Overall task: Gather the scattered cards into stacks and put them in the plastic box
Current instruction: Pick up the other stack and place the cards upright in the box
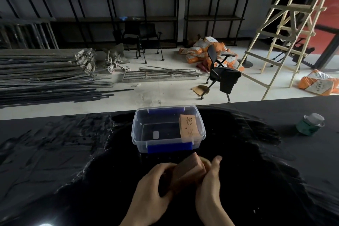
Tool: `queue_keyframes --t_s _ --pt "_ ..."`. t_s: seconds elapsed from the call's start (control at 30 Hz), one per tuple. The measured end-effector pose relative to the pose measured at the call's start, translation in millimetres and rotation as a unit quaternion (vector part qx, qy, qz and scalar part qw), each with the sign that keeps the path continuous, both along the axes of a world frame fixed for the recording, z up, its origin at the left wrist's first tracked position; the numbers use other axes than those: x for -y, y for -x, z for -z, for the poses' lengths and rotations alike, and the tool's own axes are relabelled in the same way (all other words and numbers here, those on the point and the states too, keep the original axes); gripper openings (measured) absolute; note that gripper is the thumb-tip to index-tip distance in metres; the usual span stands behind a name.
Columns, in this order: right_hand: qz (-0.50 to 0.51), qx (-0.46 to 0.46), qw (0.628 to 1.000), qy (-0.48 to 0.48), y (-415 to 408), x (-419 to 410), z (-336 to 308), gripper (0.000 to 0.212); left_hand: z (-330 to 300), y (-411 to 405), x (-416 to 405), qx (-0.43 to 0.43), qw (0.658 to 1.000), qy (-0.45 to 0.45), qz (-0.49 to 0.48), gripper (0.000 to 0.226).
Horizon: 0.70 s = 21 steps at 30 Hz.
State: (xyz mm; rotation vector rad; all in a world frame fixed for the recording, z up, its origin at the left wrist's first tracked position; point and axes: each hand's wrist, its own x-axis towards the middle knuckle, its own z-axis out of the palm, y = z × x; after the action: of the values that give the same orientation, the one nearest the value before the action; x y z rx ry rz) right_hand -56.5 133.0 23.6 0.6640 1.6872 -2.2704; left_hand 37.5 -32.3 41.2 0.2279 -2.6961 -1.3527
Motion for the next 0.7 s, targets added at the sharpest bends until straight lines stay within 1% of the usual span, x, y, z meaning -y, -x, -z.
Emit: queue_keyframes --t_s 0.03,0.07,0.1,0.13,0.2,0.23,0.27,0.3,0.33,0.37,0.4,0.43,0.47,0.5,0.57,0.6,0.7 --pt "-0.090 -0.056 0.994 -0.016 -4.2 14.0 5.0 0.097 -2.7 1.7 7.2 0.015 0.999 0.037 0.026 0.057" --pt "-0.114 -0.113 0.985 -0.061 -7.5 15.9 3.9 0.088 -5.8 3.7 12.0 0.037 0.996 0.072 0.046 0.058" --pt "-0.107 -0.152 0.976 -0.113 -11.8 20.9 10.1 0.074 -6.1 5.8 14.8 0.056 0.992 0.098 0.063 0.059" --pt "-0.107 -0.204 0.961 -0.152 -11.1 22.4 14.7 0.055 -5.2 8.2 15.9 0.071 0.988 0.116 0.069 0.061" --pt "-0.133 -0.251 0.933 -0.222 -5.2 20.5 23.5 0.016 -0.5 11.4 14.6 0.077 0.984 0.149 0.064 0.066" --pt "-0.129 -0.271 0.922 -0.244 -8.9 23.4 34.7 0.014 4.4 11.9 12.9 0.072 0.984 0.150 0.055 0.066" --pt "-0.133 -0.284 0.909 -0.273 -14.4 26.8 44.2 0.023 10.1 10.2 10.7 0.066 0.988 0.134 0.043 0.066" --pt "-0.129 -0.284 0.906 -0.286 -15.1 28.0 50.7 0.028 16.5 7.0 8.4 0.058 0.993 0.095 0.026 0.066" --pt "-0.121 -0.283 0.908 -0.285 -14.9 27.6 51.5 0.030 23.8 3.1 5.4 0.050 0.998 0.028 0.002 0.068" --pt "-0.116 -0.275 0.913 -0.277 -13.3 27.1 51.3 0.030 30.0 0.3 1.0 0.037 0.997 -0.062 -0.029 0.070" --pt "-0.113 -0.261 0.921 -0.268 -11.7 27.5 49.7 0.030 32.7 0.1 -4.2 0.021 0.985 -0.160 -0.067 0.069" --pt "-0.114 -0.244 0.928 -0.255 -9.6 29.1 50.2 0.029 35.7 5.5 -11.6 0.014 0.961 -0.251 -0.114 0.065" --pt "-0.114 -0.231 0.934 -0.248 -7.8 31.9 50.8 0.029 37.9 13.3 -19.9 0.008 0.934 -0.316 -0.166 0.057" --pt "-0.105 -0.227 0.938 -0.238 -7.9 34.0 49.7 0.029 36.5 20.6 -27.5 -0.005 0.913 -0.348 -0.214 0.047" --pt "-0.086 -0.223 0.944 -0.227 -9.2 35.3 47.5 0.032 33.6 29.8 -39.1 -0.046 0.886 -0.365 -0.283 0.028" --pt "-0.080 -0.221 0.944 -0.230 -8.9 34.8 46.6 0.034 32.1 30.6 -41.1 -0.058 0.883 -0.353 -0.304 0.025" --pt "-0.082 -0.235 0.935 -0.255 -7.1 37.5 44.6 0.035 41.0 30.8 -35.6 -0.069 0.906 -0.282 -0.308 0.029"
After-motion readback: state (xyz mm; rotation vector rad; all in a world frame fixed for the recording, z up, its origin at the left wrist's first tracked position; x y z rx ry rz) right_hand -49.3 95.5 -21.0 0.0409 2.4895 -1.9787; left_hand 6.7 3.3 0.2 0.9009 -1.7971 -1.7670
